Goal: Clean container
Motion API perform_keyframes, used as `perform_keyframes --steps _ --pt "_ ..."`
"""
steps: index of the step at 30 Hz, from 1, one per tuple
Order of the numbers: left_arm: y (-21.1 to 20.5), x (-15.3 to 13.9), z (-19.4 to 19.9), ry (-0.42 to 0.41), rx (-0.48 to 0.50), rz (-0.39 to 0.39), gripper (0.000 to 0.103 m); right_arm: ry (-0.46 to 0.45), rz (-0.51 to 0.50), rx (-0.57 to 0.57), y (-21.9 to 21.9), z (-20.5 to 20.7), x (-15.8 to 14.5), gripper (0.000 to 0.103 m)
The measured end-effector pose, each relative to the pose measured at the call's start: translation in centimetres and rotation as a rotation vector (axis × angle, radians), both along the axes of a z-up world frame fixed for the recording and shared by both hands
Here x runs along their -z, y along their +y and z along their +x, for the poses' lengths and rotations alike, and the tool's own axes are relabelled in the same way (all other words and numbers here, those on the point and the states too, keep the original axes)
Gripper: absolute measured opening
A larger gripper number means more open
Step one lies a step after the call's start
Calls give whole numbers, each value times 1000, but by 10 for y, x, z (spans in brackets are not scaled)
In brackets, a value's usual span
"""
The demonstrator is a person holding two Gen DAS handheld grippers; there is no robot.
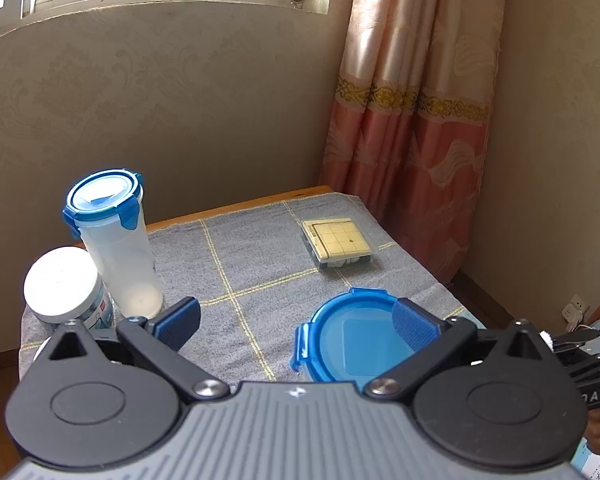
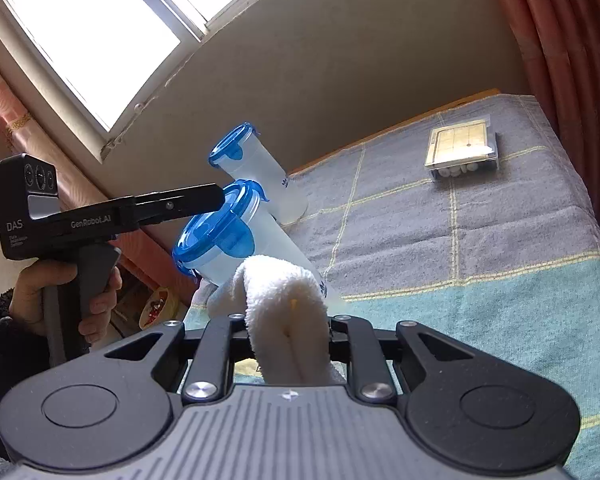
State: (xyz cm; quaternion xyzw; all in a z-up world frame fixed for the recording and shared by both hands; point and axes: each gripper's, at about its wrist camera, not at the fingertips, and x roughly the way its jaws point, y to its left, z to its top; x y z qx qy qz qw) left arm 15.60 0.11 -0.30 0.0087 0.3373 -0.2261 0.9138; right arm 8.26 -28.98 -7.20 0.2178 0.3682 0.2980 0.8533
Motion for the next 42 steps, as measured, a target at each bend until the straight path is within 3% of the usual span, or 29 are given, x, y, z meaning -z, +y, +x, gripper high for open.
perform_keyframes --steps 9,15,20,27,35,42 --pt "2 4 2 12 4 -10 103 -11 60 -158 34 -9 -12 22" --pt "3 5 2 10 4 -15 103 23 37 -213 78 11 6 22" --pt "4 6 3 13 1 -25 103 96 53 -161 80 25 27 22" --pt "5 7 4 11 0 -35 103 119 99 -64 37 23 27 22" --pt "6 8 5 13 -1 -47 103 83 105 87 -14 14 14 22" --pt "6 8 3 11 3 -47 103 -18 150 203 -50 10 -11 22"
